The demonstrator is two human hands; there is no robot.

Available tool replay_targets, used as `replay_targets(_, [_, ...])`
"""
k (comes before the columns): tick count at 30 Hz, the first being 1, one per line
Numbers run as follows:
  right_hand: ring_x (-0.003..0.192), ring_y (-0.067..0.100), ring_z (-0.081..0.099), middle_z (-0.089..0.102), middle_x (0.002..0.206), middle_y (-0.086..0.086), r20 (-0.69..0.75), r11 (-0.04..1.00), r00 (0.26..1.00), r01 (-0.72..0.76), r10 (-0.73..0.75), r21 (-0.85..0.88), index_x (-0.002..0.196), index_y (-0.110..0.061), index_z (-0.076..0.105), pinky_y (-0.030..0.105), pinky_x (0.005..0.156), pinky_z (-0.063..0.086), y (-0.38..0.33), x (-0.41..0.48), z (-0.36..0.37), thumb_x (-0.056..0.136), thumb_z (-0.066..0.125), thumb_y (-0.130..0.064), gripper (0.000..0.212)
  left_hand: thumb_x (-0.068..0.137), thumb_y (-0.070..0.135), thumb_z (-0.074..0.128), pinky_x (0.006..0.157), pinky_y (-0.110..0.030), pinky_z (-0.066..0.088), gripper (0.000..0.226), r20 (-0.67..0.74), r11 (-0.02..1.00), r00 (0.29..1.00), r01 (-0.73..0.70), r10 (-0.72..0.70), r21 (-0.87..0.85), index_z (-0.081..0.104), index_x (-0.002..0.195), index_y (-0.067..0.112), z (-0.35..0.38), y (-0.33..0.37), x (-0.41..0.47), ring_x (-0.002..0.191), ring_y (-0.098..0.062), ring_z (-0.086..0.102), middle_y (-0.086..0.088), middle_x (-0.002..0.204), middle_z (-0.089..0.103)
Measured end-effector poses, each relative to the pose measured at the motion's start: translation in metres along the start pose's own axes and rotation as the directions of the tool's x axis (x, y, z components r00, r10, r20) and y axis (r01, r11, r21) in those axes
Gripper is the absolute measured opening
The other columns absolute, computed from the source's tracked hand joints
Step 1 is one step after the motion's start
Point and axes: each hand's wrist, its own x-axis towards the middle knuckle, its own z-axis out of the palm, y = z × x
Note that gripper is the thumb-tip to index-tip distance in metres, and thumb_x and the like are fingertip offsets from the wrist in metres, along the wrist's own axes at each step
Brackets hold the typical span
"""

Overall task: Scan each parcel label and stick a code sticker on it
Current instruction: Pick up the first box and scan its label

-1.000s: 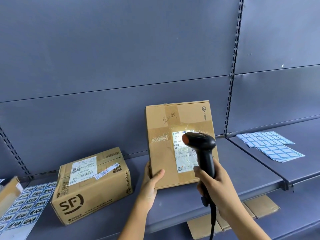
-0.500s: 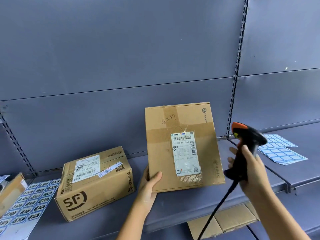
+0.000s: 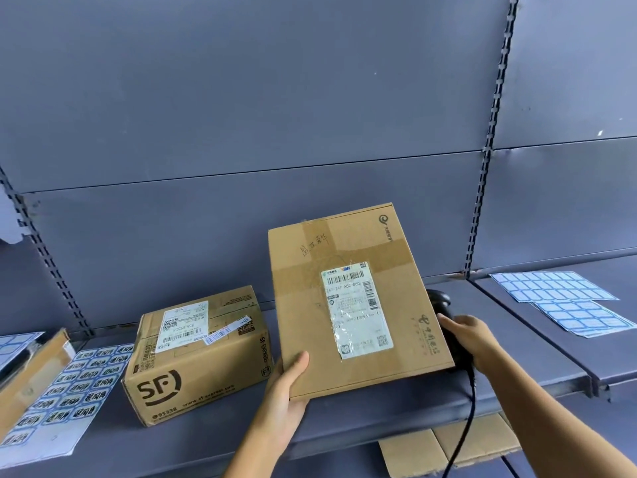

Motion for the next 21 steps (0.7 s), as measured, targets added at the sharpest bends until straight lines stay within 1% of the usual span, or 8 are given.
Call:
replay_targets(3, [0.086, 0.031, 0.056, 0.065, 0.088, 0.013, -0.086, 0.897, 0.994, 0.021, -0.066, -0.441, 0.081, -0.009, 0.059, 0.034, 0.071, 0.036, -0.006, 0.001, 0.001, 0.089, 0.053, -0.051, 0.043, 0.075, 0.013, 0.062, 0.076, -0.032, 0.051, 0.052, -0.005, 1.000, 1.000, -0.003, 0.003, 0.002, 0.055, 0.125, 0.002, 0.000, 0.001, -0.001, 0.098, -0.025, 0.067, -0.017, 0.113, 0.068])
replay_targets(6, [0.115, 0.038, 0.040, 0.054, 0.122, 0.020, -0.221, 0.849, 0.962, 0.020, -0.160, -0.528, 0.118, -0.013, 0.057, 0.040, 0.090, 0.036, -0.010, -0.010, 0.001, 0.089, 0.056, -0.045, 0.043, 0.074, 0.013, 0.062, 0.078, -0.034, 0.053, 0.048, -0.025, 1.000, 1.000, -0.012, 0.012, 0.018, 0.057, 0.122, 0.004, 0.000, 0.000, -0.001, 0.095, -0.025, 0.068, -0.016, 0.109, 0.069])
replay_targets(8, [0.115, 0.037, 0.045, 0.057, 0.121, 0.020, -0.218, 0.920, 0.940, 0.176, -0.263, -0.351, 0.121, -0.010, 0.056, 0.042, 0.095, 0.036, -0.022, -0.020, 0.001, 0.090, 0.058, -0.033, 0.038, 0.075, 0.014, 0.064, 0.089, -0.040, 0.050, 0.050, -0.029, 1.000, 1.000, -0.004, 0.005, 0.025, 0.057, 0.123, 0.006, -0.002, 0.001, -0.001, 0.103, -0.028, 0.065, -0.016, 0.112, 0.068])
replay_targets(9, [0.110, 0.033, 0.053, 0.062, 0.118, 0.017, -0.156, 0.963, 0.952, 0.251, -0.263, -0.096, 0.119, -0.011, 0.057, 0.041, 0.094, 0.041, -0.032, -0.029, 0.000, 0.091, 0.058, -0.031, 0.034, 0.075, 0.015, 0.064, 0.094, -0.041, 0.047, 0.051, -0.027, 1.000, 1.000, 0.009, -0.008, 0.026, 0.057, 0.125, 0.007, -0.002, 0.001, -0.001, 0.108, -0.030, 0.063, -0.016, 0.114, 0.068])
replay_targets(12, [0.104, 0.022, 0.065, 0.067, 0.117, 0.004, 0.336, 0.845, 0.895, 0.078, -0.293, 0.529, 0.125, -0.022, 0.054, 0.038, 0.087, 0.051, -0.058, -0.061, -0.005, 0.093, 0.050, -0.046, 0.040, 0.076, 0.016, 0.065, 0.089, -0.038, 0.048, 0.052, -0.029, 0.999, 0.999, 0.040, -0.040, 0.018, 0.056, 0.126, 0.007, 0.001, 0.005, -0.001, 0.108, -0.029, 0.063, -0.015, 0.116, 0.067])
replay_targets(15, [0.106, 0.019, 0.066, 0.067, 0.119, -0.004, 0.517, 0.845, 0.763, 0.068, -0.387, 0.531, 0.129, -0.032, 0.048, 0.032, 0.075, 0.057, -0.066, -0.079, -0.007, 0.081, 0.059, -0.045, 0.051, 0.078, 0.017, 0.063, 0.087, -0.040, 0.049, 0.054, -0.016, 0.999, 0.999, 0.042, -0.042, 0.008, 0.053, 0.130, 0.006, 0.003, 0.007, -0.001, 0.111, -0.031, 0.061, -0.016, 0.119, 0.065])
replay_targets(19, [0.092, 0.024, 0.070, 0.068, 0.114, 0.006, 0.473, 0.848, 0.802, 0.077, -0.366, 0.525, 0.122, -0.028, 0.055, 0.033, 0.064, 0.058, -0.067, -0.080, -0.001, 0.068, 0.067, -0.048, 0.058, 0.080, 0.036, 0.064, 0.091, -0.036, 0.050, 0.060, 0.022, 0.956, 0.994, 0.098, -0.108, 0.277, 0.048, 0.135, 0.017, -0.003, 0.017, -0.007, 0.117, -0.021, 0.059, -0.004, 0.127, 0.062])
replay_targets(21, [0.084, 0.025, 0.071, 0.070, 0.108, 0.010, 0.460, 0.847, 0.831, 0.024, -0.312, 0.531, 0.118, -0.022, 0.058, 0.033, 0.060, 0.058, -0.066, -0.081, 0.004, 0.079, 0.066, -0.038, 0.043, 0.082, 0.061, 0.053, 0.099, -0.031, 0.046, 0.066, 0.038, 0.803, 0.977, 0.150, -0.210, 0.577, 0.039, 0.138, 0.029, -0.009, 0.031, -0.020, 0.123, -0.013, 0.052, 0.009, 0.139, 0.049])
